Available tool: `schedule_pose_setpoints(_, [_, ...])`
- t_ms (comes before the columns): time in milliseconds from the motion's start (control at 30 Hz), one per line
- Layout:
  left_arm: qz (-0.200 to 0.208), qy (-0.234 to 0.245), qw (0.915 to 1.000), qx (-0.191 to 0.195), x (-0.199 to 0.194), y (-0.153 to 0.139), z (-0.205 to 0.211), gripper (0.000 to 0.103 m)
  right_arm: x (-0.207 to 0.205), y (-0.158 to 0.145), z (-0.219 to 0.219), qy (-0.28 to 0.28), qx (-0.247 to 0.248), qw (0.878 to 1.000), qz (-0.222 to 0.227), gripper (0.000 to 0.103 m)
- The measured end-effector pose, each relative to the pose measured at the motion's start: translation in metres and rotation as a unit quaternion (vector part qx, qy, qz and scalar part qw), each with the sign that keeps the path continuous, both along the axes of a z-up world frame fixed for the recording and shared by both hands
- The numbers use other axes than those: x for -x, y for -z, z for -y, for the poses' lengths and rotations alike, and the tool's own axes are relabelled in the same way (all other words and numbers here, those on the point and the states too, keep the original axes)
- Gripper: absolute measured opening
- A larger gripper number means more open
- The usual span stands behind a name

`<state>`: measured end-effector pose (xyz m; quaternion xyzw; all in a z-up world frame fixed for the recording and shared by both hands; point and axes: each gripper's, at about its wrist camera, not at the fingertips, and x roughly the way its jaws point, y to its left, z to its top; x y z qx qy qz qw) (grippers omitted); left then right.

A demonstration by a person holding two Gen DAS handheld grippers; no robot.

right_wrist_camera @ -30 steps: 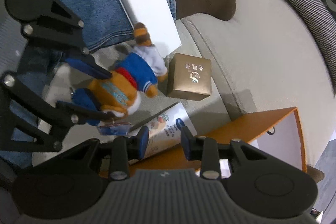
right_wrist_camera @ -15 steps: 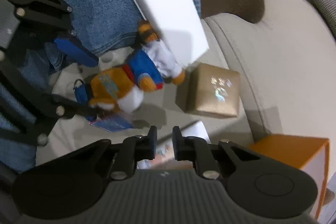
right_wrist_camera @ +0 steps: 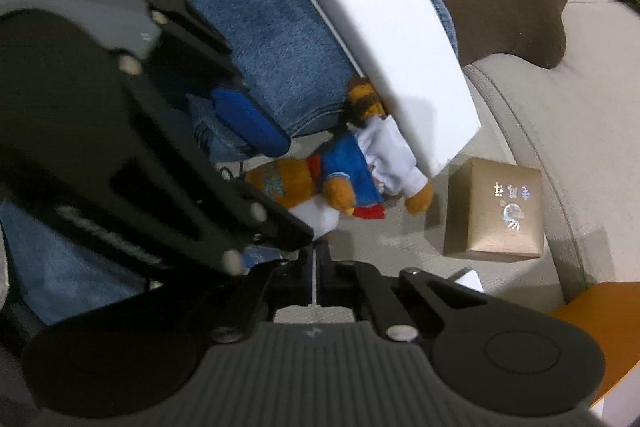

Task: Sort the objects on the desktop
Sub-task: 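Hold the duck plush in the left gripper while the right gripper grasps the white printed card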

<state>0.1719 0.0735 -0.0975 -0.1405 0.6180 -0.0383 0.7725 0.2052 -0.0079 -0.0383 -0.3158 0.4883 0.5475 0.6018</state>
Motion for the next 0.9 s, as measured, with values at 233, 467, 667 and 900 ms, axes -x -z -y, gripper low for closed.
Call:
schedule_pose_setpoints(233, [-0.024, 0.019, 0.9995, -0.006, -0.016, 0.012, 0.013, 0.065, 0.0, 0.006, 0.006, -0.003, 0.019, 1.0, 0.008, 0.0])
schedule_pose_setpoints(467, [-0.027, 0.029, 0.9992, -0.009, -0.015, 0.017, 0.014, 0.059, -0.014, 0.0, 0.016, 0.017, 0.054, 0.998, 0.013, 0.009])
schedule_pose_setpoints(667, [0.008, -0.004, 0.9998, 0.015, -0.001, 0.01, -0.005, 0.052, -0.042, 0.003, 0.014, 0.089, 0.104, 0.99, 0.044, 0.016])
schedule_pose_setpoints(900, [0.035, 0.002, 0.9994, 0.008, 0.008, 0.009, -0.006, 0.052, -0.065, 0.026, -0.003, 0.198, 0.16, 0.965, 0.066, 0.019])
